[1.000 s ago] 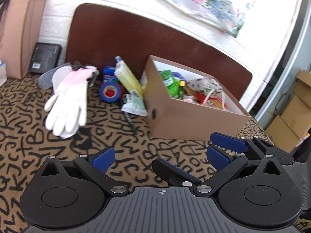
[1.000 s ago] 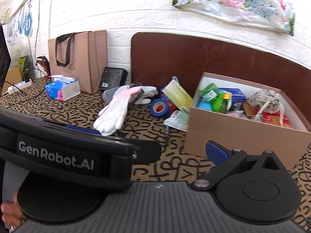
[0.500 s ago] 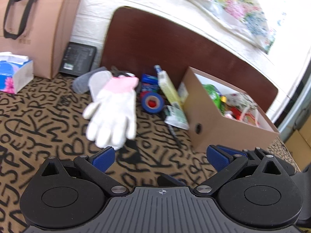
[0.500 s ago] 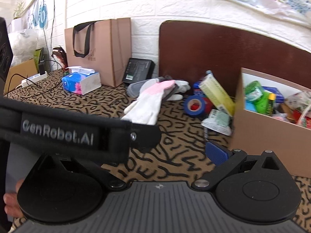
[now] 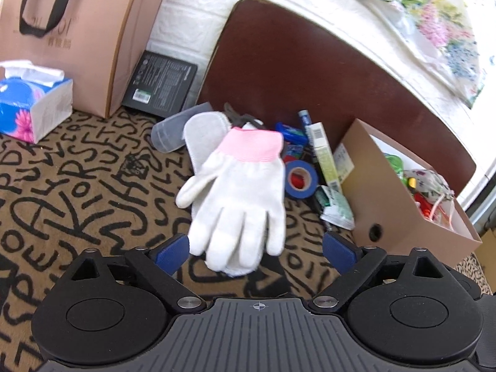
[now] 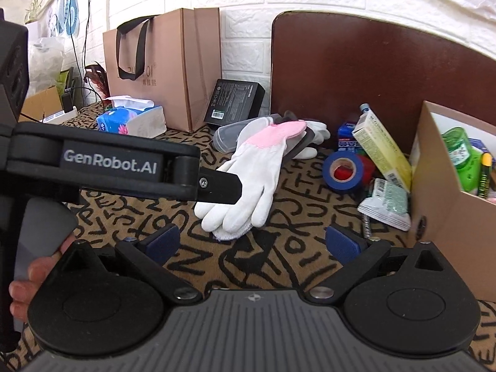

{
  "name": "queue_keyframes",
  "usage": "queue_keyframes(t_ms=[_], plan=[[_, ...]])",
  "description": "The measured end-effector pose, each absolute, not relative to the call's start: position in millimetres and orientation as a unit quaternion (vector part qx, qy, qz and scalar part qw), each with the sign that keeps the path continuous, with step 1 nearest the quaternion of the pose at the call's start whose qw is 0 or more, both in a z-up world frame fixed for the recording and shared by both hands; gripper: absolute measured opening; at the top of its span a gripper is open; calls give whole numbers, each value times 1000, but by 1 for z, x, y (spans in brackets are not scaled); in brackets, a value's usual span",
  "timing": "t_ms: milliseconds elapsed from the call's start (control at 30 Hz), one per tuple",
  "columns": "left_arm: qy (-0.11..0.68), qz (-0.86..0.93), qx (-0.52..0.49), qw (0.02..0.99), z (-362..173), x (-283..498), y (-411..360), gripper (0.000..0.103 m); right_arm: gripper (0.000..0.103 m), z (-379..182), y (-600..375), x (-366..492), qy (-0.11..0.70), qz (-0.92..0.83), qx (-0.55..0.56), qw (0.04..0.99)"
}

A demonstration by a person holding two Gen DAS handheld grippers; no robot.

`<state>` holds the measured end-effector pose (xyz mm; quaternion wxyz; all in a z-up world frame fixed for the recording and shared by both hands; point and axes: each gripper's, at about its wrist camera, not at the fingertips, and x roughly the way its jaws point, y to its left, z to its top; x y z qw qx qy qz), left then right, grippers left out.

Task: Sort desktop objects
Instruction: 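Lower the left tool onto the white pink-cuffed glove and close its fingers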

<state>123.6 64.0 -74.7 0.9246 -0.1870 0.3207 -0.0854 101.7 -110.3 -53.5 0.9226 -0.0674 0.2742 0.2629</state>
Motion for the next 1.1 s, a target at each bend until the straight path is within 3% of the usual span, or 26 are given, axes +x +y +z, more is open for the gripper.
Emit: queue_keyframes(t_ms=[333,667,833,933,967,1000,1100], plan=[[343,-80,-212,912,-95,166,79,87,91,-67,-96,136,278,262,-65,922],[359,-89,-209,905,-103,194,76,75,71,-77,-94,159,276,256,-54,925],[367,-83,-213,902,-106,199,78,54,60,-81,-91,165,285,262,-46,921],[375,-79,-210,900,-104,197,78,30,38,-80,-94,166,285,271,-34,919],[377,-78,-203,900,-104,196,77,28,26,-80,-93,165,285,272,-33,919],[377,-80,-196,902,-103,195,75,14,16,-79,-93,164,284,273,-34,919],[380,-88,-193,900,-100,188,69,7,11,-75,-93,160,279,280,-37,918]])
